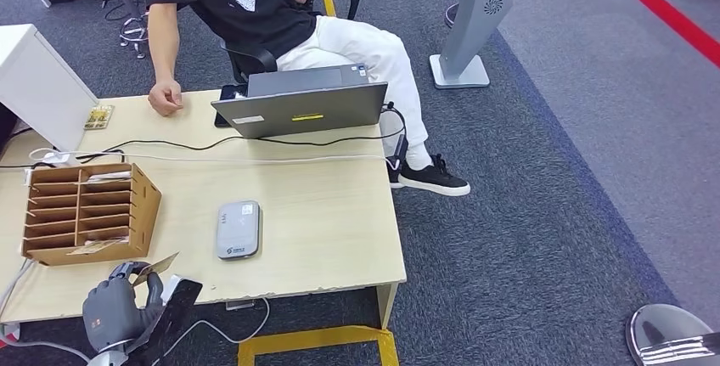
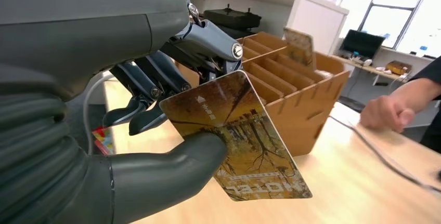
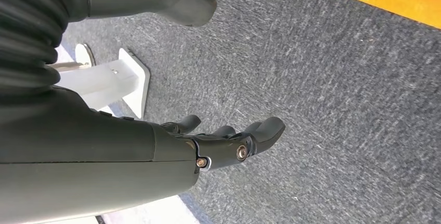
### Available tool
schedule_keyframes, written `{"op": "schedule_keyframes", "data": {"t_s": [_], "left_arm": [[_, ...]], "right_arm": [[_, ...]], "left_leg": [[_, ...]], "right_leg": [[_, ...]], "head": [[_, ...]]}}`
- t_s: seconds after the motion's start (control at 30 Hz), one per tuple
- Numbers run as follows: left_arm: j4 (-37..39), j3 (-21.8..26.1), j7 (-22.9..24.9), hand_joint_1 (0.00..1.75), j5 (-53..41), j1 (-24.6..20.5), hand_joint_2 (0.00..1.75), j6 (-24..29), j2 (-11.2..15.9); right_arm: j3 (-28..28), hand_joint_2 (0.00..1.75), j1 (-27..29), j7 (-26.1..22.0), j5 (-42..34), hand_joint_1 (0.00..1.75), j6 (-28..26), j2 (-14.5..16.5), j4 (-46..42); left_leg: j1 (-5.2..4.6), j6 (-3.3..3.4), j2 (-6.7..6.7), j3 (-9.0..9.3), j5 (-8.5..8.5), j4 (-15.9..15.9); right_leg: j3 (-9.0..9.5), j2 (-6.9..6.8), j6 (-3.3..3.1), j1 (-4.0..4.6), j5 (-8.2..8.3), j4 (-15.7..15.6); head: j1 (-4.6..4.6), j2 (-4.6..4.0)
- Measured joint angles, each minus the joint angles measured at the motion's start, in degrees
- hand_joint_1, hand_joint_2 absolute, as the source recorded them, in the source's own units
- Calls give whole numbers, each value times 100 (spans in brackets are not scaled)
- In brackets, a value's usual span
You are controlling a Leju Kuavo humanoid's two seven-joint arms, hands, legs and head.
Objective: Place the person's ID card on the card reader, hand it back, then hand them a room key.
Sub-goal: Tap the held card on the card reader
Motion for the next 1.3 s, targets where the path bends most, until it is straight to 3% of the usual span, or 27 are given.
{"op": "schedule_keyframes", "data": {"t_s": [0.23, 0.47, 0.7, 0.97, 1.3], "left_arm": [[279, 93, -142, 175, -149, -34, 175, 30, 17], [71, 56, -149, 175, -226, -449, 175, 1, -76], [-262, -262, -98, 175, -339, -954, 175, -43, -151], [-334, -588, -93, 175, -306, -1179, 175, -87, -271], [165, -919, -231, 175, -4, -1326, 175, -77, -500]], "right_arm": [[0, 175, 3, 5, 48, 0, 27, 0, 0], [1, 175, -5, 6, 126, 0, 24, 0, 0], [11, 175, -13, 22, 145, 0, 22, 0, 1], [24, 175, -30, 67, 158, 0, 11, 9, 2], [26, 175, -67, 98, 143, 0, -56, 43, 11]], "left_leg": [[0, 0, -2, 1, 1, 1], [0, -1, -4, 3, 2, 2], [0, -2, -5, 3, 3, 3], [0, -2, -5, 3, 3, 3], [-1, -2, -4, 3, 3, 3]], "right_leg": [[0, -1, 1, 0, 0, 0], [1, -2, -1, 0, 3, 0], [3, -3, -1, 0, 4, 1], [1, -3, -1, 0, 3, 0], [1, -2, -1, -1, 3, 0]], "head": [[1, 0], [0, 0], [0, 0], [1, 0], [0, 0]]}}
